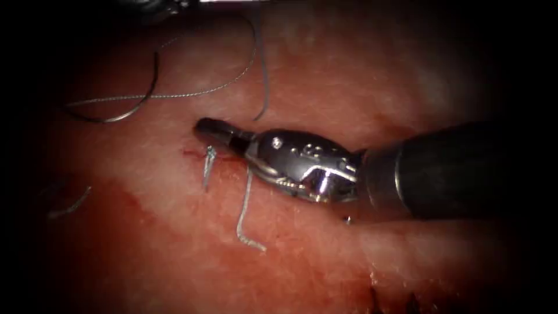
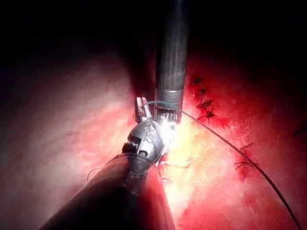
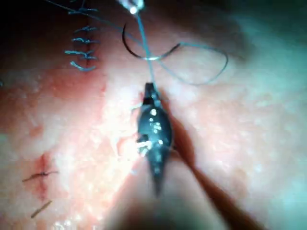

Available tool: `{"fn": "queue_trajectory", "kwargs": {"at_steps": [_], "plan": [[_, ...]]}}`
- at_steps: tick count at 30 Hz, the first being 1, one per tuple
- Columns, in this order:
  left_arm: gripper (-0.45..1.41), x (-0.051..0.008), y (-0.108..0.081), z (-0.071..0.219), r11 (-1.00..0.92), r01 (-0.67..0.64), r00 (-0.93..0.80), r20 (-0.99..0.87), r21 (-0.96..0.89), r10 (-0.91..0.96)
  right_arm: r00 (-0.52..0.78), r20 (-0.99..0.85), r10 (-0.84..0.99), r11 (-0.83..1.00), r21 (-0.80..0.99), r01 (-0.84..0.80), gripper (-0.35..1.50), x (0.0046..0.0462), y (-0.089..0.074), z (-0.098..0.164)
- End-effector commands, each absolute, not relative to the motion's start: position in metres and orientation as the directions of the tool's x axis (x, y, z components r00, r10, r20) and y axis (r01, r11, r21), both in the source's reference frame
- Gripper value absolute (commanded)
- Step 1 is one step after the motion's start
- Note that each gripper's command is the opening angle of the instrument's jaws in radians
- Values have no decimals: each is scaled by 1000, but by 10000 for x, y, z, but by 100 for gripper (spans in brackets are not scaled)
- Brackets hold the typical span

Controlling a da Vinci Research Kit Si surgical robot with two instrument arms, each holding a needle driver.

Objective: Wound Closure

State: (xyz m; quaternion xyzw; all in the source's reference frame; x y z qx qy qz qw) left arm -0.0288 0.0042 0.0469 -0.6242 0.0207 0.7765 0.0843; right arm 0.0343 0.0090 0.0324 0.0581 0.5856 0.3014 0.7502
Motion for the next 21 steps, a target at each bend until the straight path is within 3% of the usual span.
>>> {"fn": "queue_trajectory", "kwargs": {"at_steps": [1,6,7,8,9,10,21], "plan": [[-45,-292,32,475,-985,-155,-207,-973,-74,106,129,-847,516,810,434,-394,-35,345,85,323],[-45,-285,28,472,-986,-149,-206,-973,-74,104,123,-862,492,823,413,-391,-35,333,92,312],[-45,-284,27,472,-986,-150,-207,-973,-73,104,123,-862,492,823,414,-389,-5,331,91,310],[-45,-280,25,470,-986,-150,-210,-972,-72,103,130,-859,494,815,406,-414,113,327,89,309],[-45,-280,25,470,-986,-150,-210,-972,-72,103,130,-859,494,815,406,-414,113,327,89,309],[-45,-277,21,469,-986,-150,-213,-972,-71,102,131,-859,495,811,402,-425,141,324,89,308],[-45,-257,-73,445,-984,-127,-183,-972,-127,149,134,-863,488,841,423,-338,148,266,62,292]]}}
